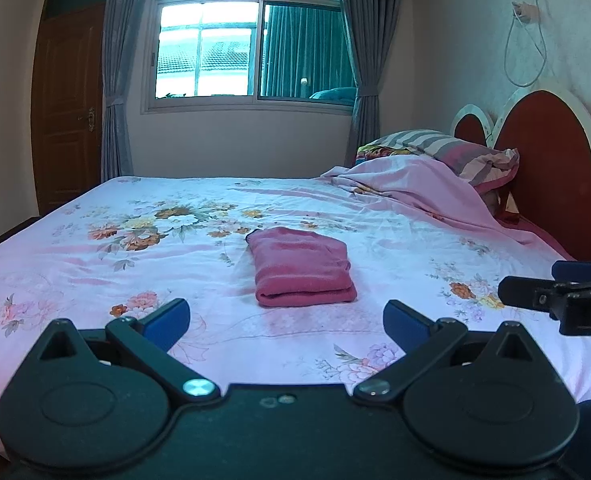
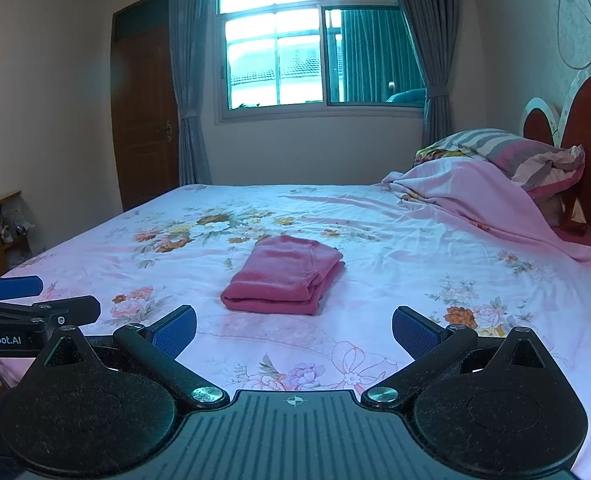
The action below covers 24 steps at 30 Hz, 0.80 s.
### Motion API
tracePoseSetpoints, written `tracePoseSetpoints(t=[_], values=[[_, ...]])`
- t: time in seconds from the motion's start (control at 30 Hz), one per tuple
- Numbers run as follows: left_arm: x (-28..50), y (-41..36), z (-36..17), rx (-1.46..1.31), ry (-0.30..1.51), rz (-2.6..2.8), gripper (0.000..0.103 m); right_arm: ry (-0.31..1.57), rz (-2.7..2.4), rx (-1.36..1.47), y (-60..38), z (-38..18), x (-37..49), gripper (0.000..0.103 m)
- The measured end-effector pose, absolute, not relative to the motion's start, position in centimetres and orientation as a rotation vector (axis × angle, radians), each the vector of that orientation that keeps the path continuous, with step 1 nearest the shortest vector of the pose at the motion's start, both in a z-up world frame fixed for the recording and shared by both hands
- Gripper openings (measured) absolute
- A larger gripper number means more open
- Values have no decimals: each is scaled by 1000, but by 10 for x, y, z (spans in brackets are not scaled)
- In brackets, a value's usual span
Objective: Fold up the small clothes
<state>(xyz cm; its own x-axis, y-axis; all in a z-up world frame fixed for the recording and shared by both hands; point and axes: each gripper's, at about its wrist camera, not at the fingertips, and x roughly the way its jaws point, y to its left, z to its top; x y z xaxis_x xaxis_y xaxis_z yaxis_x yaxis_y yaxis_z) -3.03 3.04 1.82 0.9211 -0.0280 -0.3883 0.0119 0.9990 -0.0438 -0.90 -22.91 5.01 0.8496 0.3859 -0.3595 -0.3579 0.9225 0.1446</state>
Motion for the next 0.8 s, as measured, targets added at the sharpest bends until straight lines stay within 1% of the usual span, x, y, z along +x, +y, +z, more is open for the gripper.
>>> tracePoseSetpoints(t=[0.8], values=[[-30, 28, 18, -34, 395, -39, 102, 386, 395, 65, -231, 51, -10, 103]])
